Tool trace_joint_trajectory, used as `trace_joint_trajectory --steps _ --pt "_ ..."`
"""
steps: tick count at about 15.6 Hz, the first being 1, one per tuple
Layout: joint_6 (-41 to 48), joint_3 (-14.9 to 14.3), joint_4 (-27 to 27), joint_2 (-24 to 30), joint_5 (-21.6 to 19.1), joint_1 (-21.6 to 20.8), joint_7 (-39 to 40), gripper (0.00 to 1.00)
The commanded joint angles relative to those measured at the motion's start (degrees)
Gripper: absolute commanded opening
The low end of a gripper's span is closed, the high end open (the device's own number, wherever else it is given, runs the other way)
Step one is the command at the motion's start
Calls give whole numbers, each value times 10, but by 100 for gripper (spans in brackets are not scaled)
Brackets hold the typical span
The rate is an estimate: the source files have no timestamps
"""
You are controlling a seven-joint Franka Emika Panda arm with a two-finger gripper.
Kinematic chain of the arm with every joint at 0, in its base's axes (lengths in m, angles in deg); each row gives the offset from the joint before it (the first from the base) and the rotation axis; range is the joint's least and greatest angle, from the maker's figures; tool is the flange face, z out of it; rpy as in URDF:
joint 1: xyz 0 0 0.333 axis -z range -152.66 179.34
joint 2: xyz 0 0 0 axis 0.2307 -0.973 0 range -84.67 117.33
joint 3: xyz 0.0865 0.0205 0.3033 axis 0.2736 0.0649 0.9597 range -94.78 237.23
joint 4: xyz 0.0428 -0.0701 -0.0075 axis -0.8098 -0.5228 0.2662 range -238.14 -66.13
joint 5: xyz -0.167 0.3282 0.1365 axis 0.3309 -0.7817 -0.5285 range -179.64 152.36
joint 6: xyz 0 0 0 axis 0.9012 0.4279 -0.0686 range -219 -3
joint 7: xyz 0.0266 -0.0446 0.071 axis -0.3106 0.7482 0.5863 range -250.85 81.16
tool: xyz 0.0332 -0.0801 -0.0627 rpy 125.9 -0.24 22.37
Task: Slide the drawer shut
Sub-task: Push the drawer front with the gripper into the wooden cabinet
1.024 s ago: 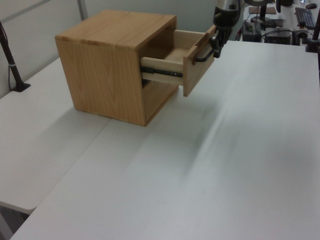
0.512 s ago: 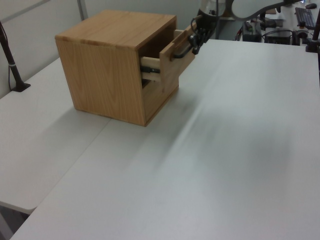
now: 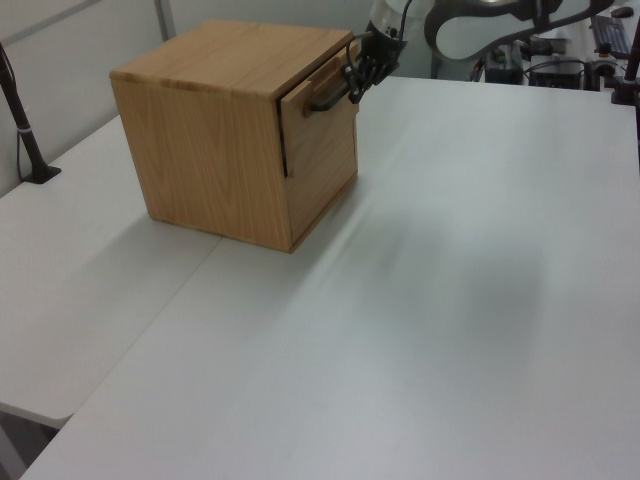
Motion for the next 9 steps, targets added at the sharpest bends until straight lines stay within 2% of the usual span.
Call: trace_joint_trajectory --steps 1,4,6,8,9 --pt "-28 -1 20 -19 53 0 -84 0" --pt "-30 0 17 -18 63 2 -111 0" --pt "-21 1 2 7 63 5 -101 0" --pt "21 7 -29 45 59 8 -64 0" --pt "70 16 -33 60 56 7 -37 0"
